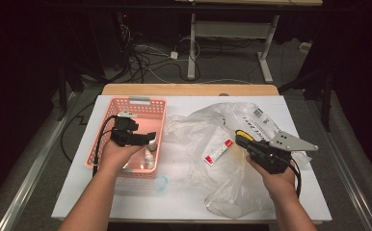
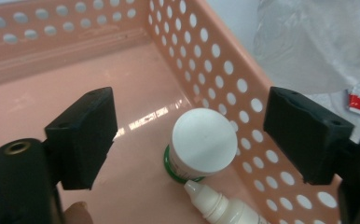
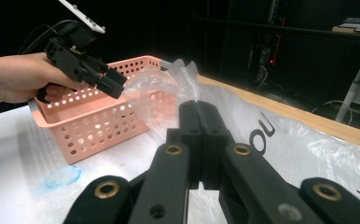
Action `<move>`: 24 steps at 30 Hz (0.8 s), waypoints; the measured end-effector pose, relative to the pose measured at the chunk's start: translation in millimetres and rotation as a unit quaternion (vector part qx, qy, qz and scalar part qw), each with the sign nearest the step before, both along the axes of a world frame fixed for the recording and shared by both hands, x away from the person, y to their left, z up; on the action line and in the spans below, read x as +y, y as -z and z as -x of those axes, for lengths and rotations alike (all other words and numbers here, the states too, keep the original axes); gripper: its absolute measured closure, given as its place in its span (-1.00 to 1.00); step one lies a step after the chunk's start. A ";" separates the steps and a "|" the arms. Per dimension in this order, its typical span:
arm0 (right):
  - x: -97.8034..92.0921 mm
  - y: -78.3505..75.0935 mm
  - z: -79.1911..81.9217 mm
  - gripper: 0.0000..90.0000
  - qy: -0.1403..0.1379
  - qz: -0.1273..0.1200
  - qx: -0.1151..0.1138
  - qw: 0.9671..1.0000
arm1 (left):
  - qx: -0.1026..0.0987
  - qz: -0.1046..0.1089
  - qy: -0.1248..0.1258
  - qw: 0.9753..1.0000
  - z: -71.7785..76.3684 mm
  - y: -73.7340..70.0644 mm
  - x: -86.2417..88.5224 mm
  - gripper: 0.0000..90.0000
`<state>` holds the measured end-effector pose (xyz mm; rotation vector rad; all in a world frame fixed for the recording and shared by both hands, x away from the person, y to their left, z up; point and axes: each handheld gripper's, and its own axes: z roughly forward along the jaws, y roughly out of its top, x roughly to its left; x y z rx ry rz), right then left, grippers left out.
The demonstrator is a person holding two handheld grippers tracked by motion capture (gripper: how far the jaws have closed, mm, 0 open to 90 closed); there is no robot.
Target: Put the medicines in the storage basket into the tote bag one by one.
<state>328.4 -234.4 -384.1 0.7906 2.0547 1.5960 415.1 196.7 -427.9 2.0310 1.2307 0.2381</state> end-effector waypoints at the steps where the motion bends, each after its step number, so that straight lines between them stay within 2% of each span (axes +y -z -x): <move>1: -0.1 0.0 0.0 1.00 0.000 0.000 0.000 1.000 | 0.006 -0.004 0.002 1.000 -0.9 0.8 -0.6 -0.61; 8: 0.3 0.0 0.1 1.00 0.001 0.000 0.000 1.000 | 0.047 -0.028 0.017 0.998 -7.8 6.6 -5.1 -0.55; 15: 0.1 0.1 -0.1 1.00 0.001 0.001 0.000 1.000 | 0.063 -0.046 0.036 0.996 -11.9 9.0 -11.6 -0.34; 18: -0.7 0.3 -0.3 1.00 0.002 0.002 0.001 1.000 | 0.068 -0.065 0.047 0.994 -13.8 10.1 -15.0 -0.30; 24: -1.1 0.5 -0.5 1.00 0.003 0.001 0.001 1.000 | 0.077 -0.084 0.056 0.992 -18.2 13.0 -19.8 -0.14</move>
